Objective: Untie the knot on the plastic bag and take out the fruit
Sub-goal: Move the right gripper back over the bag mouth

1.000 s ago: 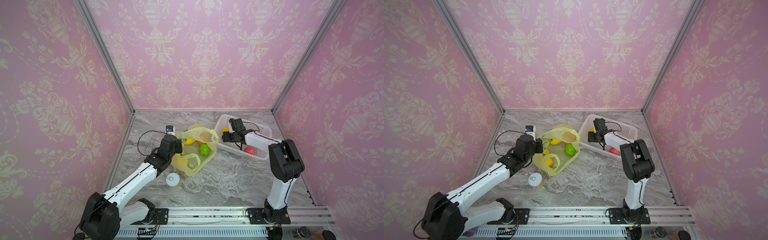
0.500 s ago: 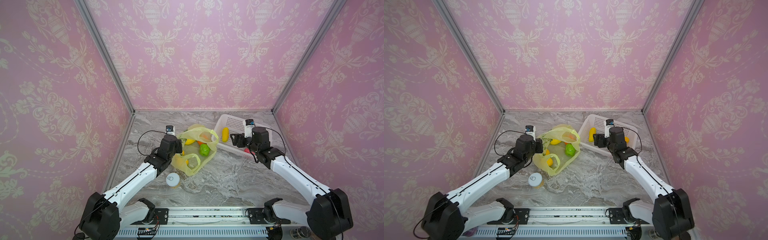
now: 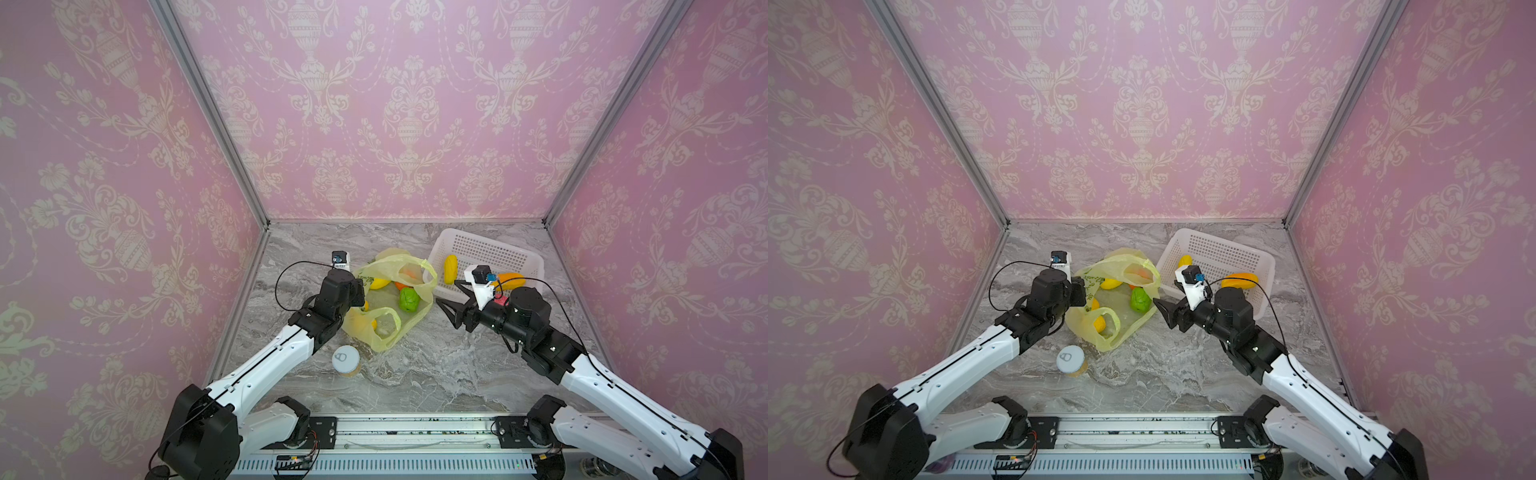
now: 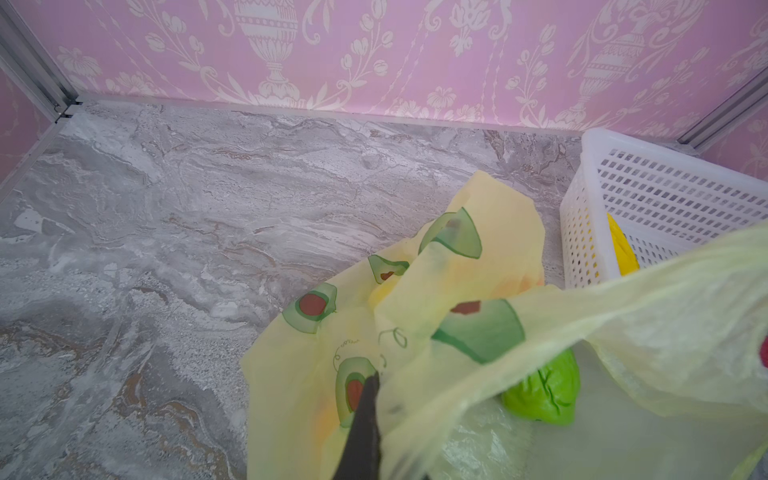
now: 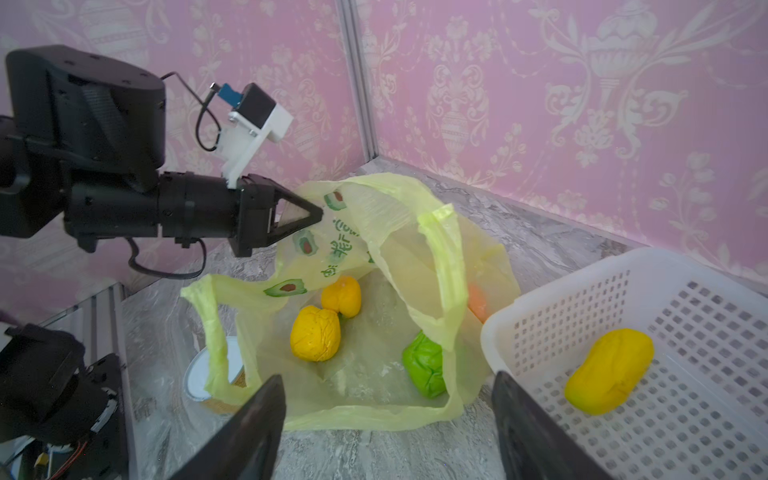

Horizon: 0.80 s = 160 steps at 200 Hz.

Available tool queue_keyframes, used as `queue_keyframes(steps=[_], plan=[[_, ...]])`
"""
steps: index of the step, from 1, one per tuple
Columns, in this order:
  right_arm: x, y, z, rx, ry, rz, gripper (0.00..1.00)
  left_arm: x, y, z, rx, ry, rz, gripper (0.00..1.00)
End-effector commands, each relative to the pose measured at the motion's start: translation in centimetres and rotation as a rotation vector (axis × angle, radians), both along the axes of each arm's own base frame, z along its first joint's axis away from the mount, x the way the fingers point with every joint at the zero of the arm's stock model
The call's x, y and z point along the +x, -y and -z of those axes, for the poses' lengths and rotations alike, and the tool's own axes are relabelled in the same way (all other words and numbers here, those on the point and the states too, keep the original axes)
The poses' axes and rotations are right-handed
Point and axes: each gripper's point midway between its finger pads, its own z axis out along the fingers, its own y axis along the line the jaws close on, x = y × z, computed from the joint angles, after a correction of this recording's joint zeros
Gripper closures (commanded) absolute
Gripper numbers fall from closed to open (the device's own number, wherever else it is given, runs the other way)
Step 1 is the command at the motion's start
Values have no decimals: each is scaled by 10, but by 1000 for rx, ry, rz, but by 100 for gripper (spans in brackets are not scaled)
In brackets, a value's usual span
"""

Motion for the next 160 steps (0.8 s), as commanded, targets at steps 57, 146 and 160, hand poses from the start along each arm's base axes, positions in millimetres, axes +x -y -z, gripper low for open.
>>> queue_keyframes(steps=[57, 146, 160], plan=[[-5, -58, 37, -294, 19, -147, 43, 1, -8, 1, 8, -6, -38, 100], [27, -112, 85, -377, -32, -201, 72, 0, -8, 0, 3, -4, -34, 100], [34, -127, 94, -356, -45, -227, 74, 0, -9, 0, 10, -3, -36, 100]])
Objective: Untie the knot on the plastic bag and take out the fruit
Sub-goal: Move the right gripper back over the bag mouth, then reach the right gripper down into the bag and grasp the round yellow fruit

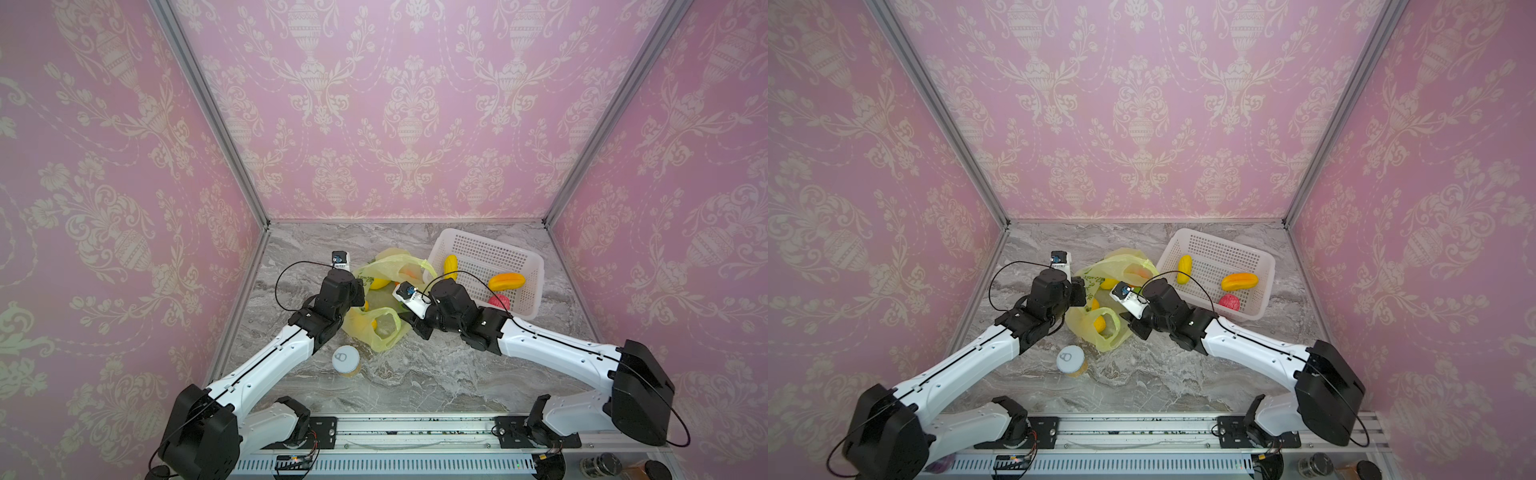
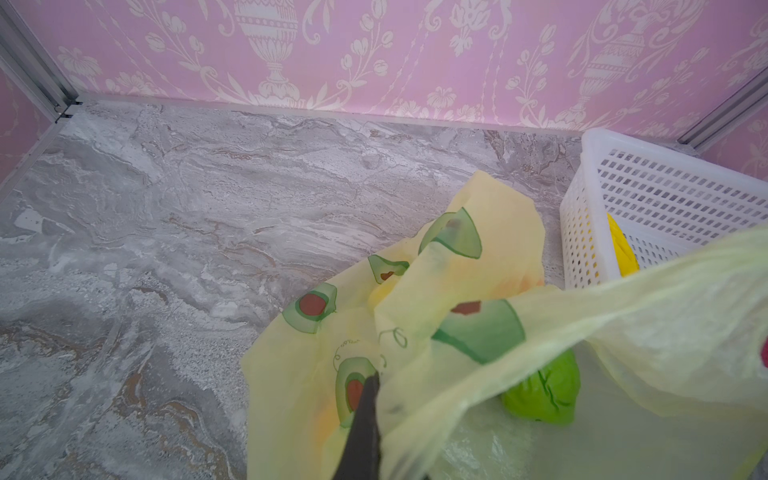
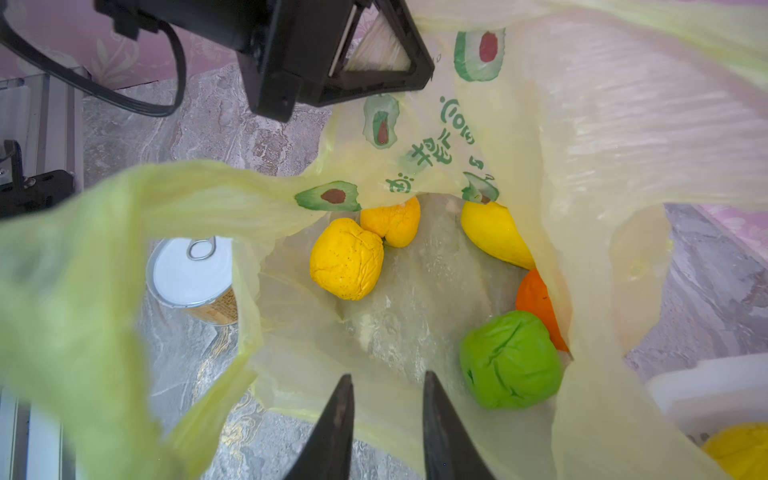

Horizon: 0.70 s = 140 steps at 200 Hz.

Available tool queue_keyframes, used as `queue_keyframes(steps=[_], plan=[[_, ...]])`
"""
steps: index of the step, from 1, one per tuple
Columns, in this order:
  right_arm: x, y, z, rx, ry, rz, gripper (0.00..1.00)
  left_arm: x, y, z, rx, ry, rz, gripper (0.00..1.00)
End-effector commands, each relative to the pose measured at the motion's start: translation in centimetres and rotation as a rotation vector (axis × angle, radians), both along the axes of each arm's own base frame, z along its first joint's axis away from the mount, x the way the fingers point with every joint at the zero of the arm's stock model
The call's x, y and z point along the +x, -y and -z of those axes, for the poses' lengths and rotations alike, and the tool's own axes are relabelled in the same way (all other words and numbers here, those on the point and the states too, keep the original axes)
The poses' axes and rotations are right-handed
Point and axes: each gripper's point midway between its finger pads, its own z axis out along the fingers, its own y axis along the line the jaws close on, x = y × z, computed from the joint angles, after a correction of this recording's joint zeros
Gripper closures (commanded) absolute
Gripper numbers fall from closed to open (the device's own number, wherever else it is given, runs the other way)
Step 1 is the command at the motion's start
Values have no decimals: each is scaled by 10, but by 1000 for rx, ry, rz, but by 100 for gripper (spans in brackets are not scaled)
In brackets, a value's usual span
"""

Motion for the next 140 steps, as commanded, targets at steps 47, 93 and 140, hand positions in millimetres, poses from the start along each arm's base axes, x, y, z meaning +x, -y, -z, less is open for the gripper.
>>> queue_keyframes(steps=[47, 93, 140], plan=[[34, -66, 35, 30, -76, -76, 64, 0, -8, -1, 3, -2, -33, 100], [50, -88, 57, 11, -115, -76, 58, -1, -9, -2, 2, 3, -35, 100], [45, -100, 73, -7, -171, -135, 32, -1, -10, -3, 3, 7, -38, 100]])
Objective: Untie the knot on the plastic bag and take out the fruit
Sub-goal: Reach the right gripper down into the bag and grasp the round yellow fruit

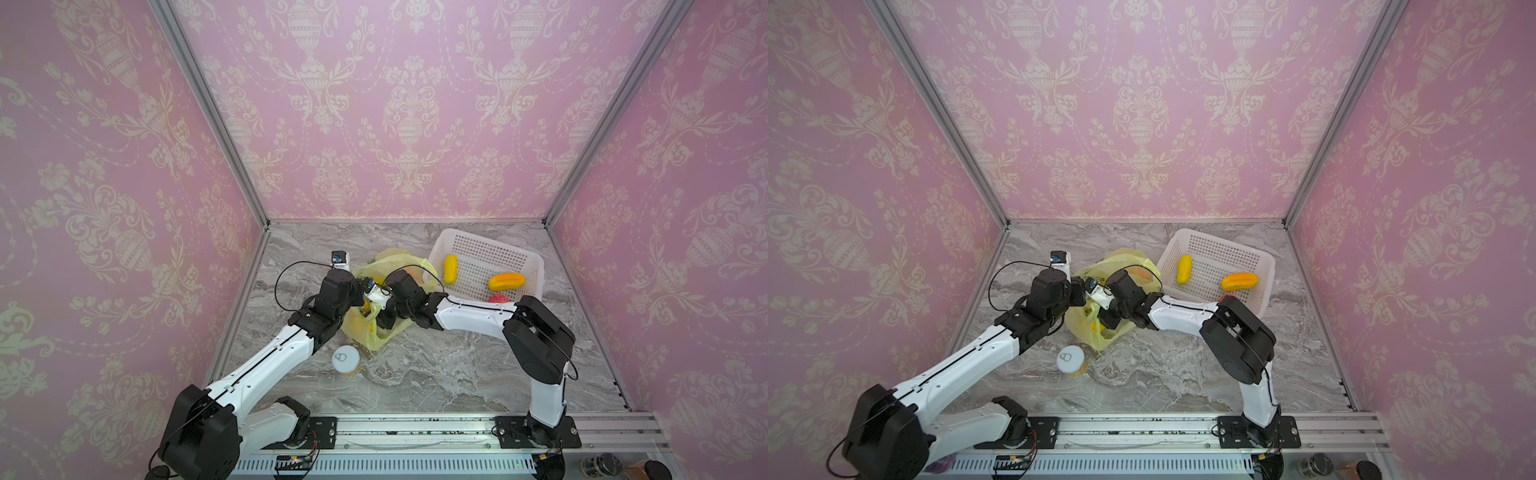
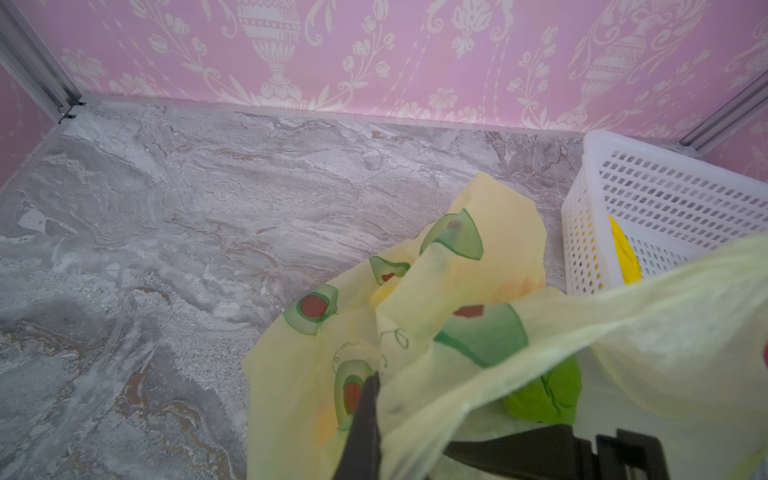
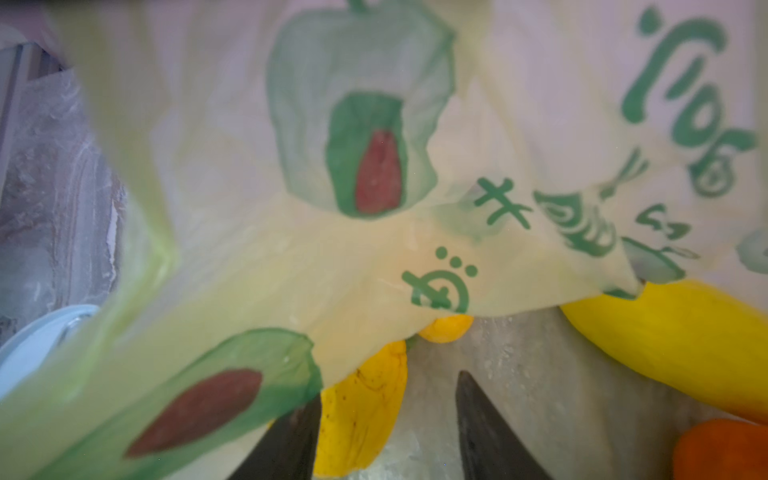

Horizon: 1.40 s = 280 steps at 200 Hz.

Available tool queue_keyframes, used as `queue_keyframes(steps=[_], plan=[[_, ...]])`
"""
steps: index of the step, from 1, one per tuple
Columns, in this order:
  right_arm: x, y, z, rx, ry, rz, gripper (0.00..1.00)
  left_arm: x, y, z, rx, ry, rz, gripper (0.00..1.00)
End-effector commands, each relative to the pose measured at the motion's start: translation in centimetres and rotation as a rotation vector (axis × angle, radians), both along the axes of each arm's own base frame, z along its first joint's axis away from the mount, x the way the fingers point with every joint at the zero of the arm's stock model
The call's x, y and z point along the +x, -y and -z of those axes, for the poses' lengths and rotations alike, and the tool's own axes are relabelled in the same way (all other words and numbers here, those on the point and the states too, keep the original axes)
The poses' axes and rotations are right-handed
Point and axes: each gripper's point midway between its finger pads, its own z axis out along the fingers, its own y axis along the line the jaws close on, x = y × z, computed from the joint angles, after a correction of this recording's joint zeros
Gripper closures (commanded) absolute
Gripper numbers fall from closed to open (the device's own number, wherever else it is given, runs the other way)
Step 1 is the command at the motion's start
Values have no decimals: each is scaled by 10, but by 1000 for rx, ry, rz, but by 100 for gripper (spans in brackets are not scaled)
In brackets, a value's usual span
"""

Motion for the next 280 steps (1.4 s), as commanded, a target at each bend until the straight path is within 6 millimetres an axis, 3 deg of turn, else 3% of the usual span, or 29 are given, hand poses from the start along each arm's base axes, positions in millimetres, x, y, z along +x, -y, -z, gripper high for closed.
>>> queue_keyframes(steps=[1, 28, 81, 103, 160, 191, 280], plan=[[-3, -10, 1, 5, -34, -47, 31, -1, -8, -3, 2, 5, -32, 100], [-7, -13, 15, -40, -78, -82, 20, -2, -8, -2, 0, 4, -31, 100], [-1, -14, 40, -127, -107, -75, 11, -2, -8, -4, -1, 8, -30, 100], [-7, -14, 49, -150, -137, -109, 6, -2, -9, -4, -1, 10, -32, 100], [-37, -13, 22, -31, -163, -205, 0, -3, -26, -7, 13, 20, -108, 100], [-31, -13, 32, -85, -174, -176, 0, -1, -40, -5, -8, 9, -157, 100], [-4, -17, 68, -192, -167, -102, 2, -8, -33, -8, -55, 31, -106, 100]])
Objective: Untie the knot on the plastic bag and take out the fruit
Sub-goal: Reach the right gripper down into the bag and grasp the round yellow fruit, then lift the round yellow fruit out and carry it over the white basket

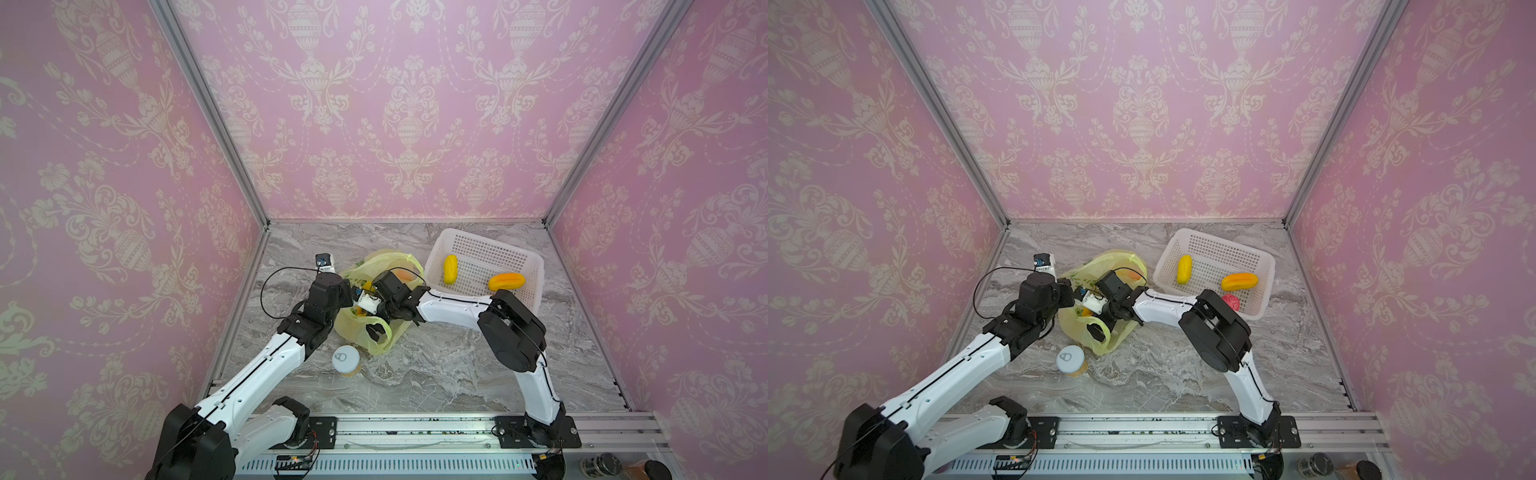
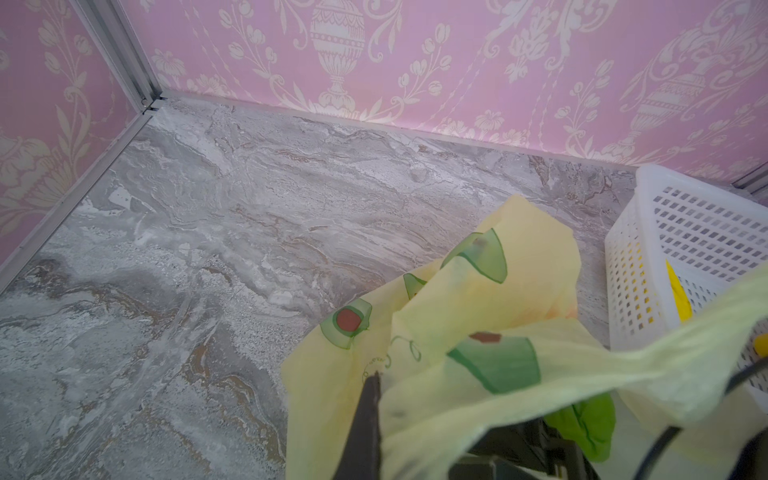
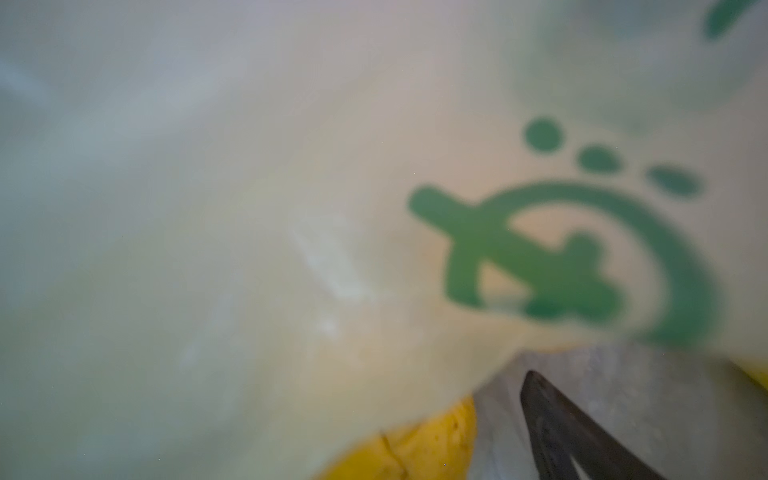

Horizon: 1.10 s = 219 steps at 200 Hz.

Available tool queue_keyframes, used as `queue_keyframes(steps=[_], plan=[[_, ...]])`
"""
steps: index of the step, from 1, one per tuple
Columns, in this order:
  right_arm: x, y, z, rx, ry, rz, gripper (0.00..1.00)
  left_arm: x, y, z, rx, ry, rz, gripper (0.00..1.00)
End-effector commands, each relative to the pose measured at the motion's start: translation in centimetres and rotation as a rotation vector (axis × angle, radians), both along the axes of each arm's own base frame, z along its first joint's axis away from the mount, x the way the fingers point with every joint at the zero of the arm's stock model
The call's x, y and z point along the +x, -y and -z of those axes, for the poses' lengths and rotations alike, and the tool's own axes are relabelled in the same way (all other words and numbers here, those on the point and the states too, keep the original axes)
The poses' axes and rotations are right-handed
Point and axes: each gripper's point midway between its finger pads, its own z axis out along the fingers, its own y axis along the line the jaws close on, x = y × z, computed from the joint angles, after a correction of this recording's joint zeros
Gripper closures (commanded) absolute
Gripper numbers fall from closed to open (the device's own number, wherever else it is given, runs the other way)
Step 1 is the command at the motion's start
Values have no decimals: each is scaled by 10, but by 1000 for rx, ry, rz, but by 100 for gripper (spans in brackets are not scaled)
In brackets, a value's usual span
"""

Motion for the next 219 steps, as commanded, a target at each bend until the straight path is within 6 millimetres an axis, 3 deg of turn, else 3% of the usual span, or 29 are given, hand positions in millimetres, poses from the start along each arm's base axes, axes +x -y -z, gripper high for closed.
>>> queue_keyframes(steps=[1, 29, 68, 139, 142, 183, 219], plan=[[4, 0, 15, -53, -6, 4, 2, -1, 2, -1, -33, 8, 12, 100], [6, 0, 11, -48, 3, 19, 15, 1, 4, 1, -34, 3, 18, 100], [0, 9, -36, 58, 77, 42, 40, 2, 5, 4, -28, -8, 16, 100], [-11, 53, -105, 125, 231, 142, 55, 3, 5, 7, -29, -17, 16, 100], [-16, 59, -97, 108, 220, 141, 56, 3, 5, 7, -30, -19, 16, 100], [-38, 94, -140, 227, 326, 183, 60, 3, 6, 10, -25, -31, 15, 100], [-33, 136, -182, 289, 479, 331, 68, 2, 5, 5, -28, -19, 14, 100]])
